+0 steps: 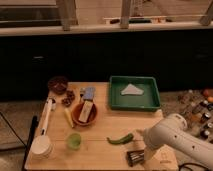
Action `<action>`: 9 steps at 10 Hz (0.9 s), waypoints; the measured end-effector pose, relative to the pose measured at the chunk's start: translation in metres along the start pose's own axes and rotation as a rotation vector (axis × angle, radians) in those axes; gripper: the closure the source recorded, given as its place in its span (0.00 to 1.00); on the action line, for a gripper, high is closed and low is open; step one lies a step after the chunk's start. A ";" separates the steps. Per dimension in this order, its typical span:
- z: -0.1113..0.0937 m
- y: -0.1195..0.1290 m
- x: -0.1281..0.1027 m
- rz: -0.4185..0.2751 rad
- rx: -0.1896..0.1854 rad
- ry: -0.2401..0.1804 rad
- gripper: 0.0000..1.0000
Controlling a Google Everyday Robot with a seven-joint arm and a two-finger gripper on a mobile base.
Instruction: Place pepper in tray
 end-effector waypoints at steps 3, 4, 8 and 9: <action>-0.008 -0.009 -0.003 -0.013 0.005 0.004 0.20; -0.010 -0.010 -0.004 -0.017 0.006 0.007 0.20; -0.028 -0.024 -0.014 -0.042 0.011 0.023 0.20; -0.031 -0.025 -0.017 -0.049 0.005 0.030 0.20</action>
